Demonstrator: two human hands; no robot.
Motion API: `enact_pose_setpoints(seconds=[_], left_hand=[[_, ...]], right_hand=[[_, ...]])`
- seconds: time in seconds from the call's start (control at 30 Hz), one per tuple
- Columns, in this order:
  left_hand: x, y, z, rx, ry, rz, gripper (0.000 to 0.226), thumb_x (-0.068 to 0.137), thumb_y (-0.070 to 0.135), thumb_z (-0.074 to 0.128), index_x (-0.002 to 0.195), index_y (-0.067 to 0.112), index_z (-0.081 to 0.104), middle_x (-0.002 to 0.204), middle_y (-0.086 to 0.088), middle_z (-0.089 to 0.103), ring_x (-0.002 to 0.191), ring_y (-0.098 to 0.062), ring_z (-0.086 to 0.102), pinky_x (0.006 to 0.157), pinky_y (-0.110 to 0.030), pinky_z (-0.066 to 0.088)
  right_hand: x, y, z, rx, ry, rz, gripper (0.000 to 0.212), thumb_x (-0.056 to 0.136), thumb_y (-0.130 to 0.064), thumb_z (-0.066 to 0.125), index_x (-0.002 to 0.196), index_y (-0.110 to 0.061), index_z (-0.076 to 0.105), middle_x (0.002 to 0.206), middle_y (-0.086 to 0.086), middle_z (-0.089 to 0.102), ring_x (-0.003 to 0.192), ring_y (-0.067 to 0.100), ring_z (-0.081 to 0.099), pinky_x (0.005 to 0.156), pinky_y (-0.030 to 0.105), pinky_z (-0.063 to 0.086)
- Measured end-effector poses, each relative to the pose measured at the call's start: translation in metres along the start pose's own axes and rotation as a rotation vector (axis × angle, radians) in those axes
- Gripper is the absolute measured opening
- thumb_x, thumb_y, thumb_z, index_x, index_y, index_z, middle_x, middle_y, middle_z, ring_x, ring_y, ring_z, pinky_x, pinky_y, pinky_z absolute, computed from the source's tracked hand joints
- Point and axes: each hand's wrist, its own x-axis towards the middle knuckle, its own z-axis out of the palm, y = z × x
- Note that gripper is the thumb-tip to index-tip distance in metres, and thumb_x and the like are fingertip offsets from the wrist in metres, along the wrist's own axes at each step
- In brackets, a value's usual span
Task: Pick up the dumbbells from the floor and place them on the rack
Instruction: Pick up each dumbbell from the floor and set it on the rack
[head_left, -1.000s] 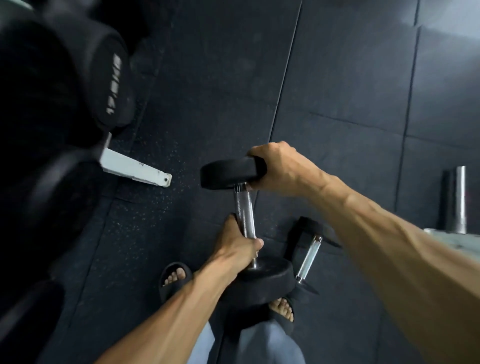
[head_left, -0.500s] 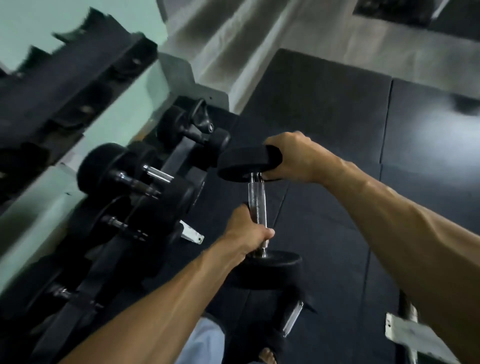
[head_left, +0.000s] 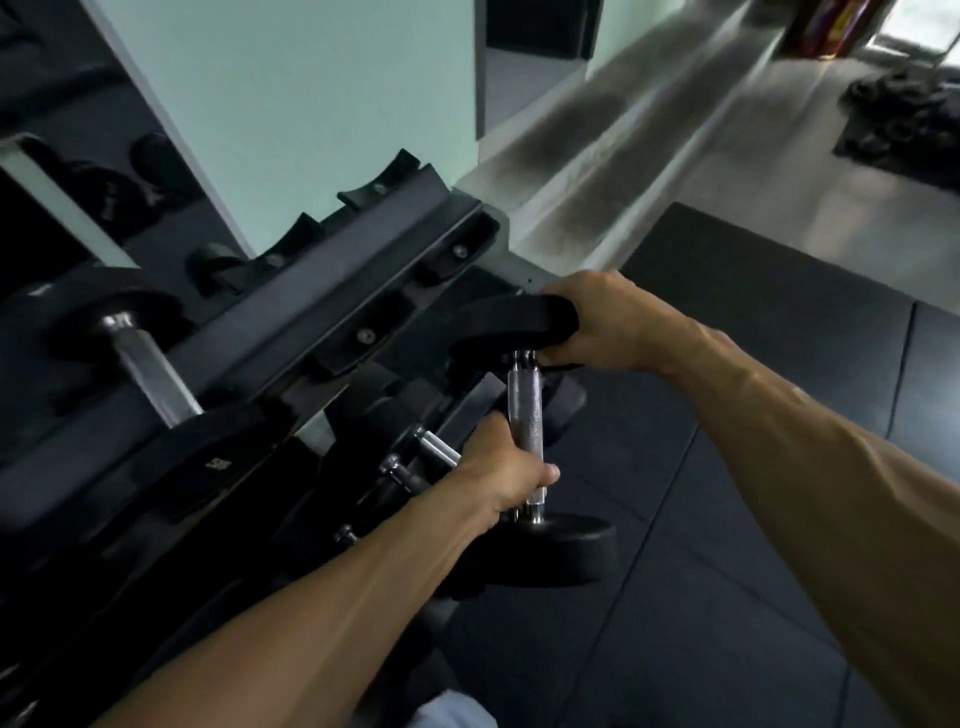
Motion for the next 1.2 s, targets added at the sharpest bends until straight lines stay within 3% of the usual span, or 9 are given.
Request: enact_pose_setpoints(seconds=[0.1,0.33,0.57,0.73,0.9,1.0,1.13,1.2], left_hand=[[0.018,0.018,-0.042,-0.005,0.085,0.013,0.043,0.077,0.007,0.078,0.105,0.019,0.047,0.102,-0.002,0.061,0.095,-0.020,0.064,0.084,-0.035,0.056],[0.064,0.046,-0.121,-0.122,0.274,-0.054,0.041,0.071,0.009,0.081,0.092,0.023,0.049,0.103,-0.008,0.064,0.090,-0.027,0.069,0.085,-0.044,0.056],[0.111,0.073,-0.173,-0.249,0.522,-0.131,0.040,0.072,0.006,0.080,0.087,0.021,0.046,0.097,-0.010,0.066,0.089,-0.029,0.070,0.087,-0.046,0.056],[0.136,0.080,-0.196,-0.315,0.640,-0.190,0.037,0.072,0.003,0.079,0.087,0.019,0.049,0.094,-0.008,0.066,0.090,-0.029,0.069,0.090,-0.044,0.055],[0.153,0.080,-0.212,-0.336,0.686,-0.251,0.032,0.075,0.004,0.078,0.089,0.015,0.052,0.094,-0.005,0.064,0.094,-0.026,0.066,0.091,-0.038,0.053],[0.157,0.078,-0.218,-0.354,0.658,-0.286,0.035,0.073,0.002,0.078,0.089,0.016,0.051,0.097,-0.007,0.064,0.095,-0.028,0.067,0.092,-0.042,0.053],[0.154,0.081,-0.216,-0.331,0.661,-0.246,0.038,0.076,0.004,0.078,0.104,0.011,0.053,0.090,0.000,0.061,0.086,-0.017,0.063,0.074,-0.027,0.051],[0.153,0.082,-0.215,-0.328,0.654,-0.221,0.038,0.076,0.006,0.078,0.103,0.012,0.052,0.089,0.002,0.059,0.086,-0.016,0.061,0.074,-0.025,0.046]], right_hand=[[0.051,-0.020,-0.009,0.014,0.003,-0.079,0.024,0.070,-0.023,0.080,0.085,-0.020,0.061,0.078,-0.005,0.062,0.079,0.019,0.061,0.068,0.030,0.046],[0.172,-0.061,-0.017,0.022,-0.047,-0.285,0.024,0.070,-0.025,0.078,0.087,-0.021,0.061,0.084,-0.005,0.065,0.081,0.016,0.062,0.078,0.037,0.052],[0.289,-0.096,-0.014,-0.025,-0.169,-0.520,0.025,0.068,-0.026,0.077,0.088,-0.017,0.065,0.083,0.003,0.067,0.084,0.026,0.062,0.074,0.041,0.052],[0.344,-0.116,0.002,-0.036,-0.298,-0.632,0.029,0.070,-0.020,0.079,0.081,-0.026,0.054,0.081,-0.003,0.059,0.082,0.022,0.056,0.068,0.029,0.040],[0.376,-0.126,0.023,-0.012,-0.359,-0.696,0.027,0.071,-0.020,0.078,0.084,-0.023,0.055,0.073,-0.009,0.051,0.080,0.021,0.053,0.067,0.027,0.035],[0.383,-0.132,0.026,-0.021,-0.382,-0.726,0.027,0.070,-0.023,0.080,0.088,-0.022,0.059,0.077,-0.007,0.055,0.080,0.020,0.054,0.068,0.027,0.038],[0.383,-0.127,0.027,0.009,-0.375,-0.702,0.026,0.070,-0.022,0.079,0.087,-0.020,0.060,0.073,-0.010,0.056,0.078,0.020,0.056,0.063,0.028,0.039],[0.382,-0.125,0.027,0.035,-0.370,-0.671,0.025,0.071,-0.021,0.079,0.085,-0.021,0.058,0.073,-0.010,0.055,0.077,0.019,0.055,0.059,0.027,0.038]])
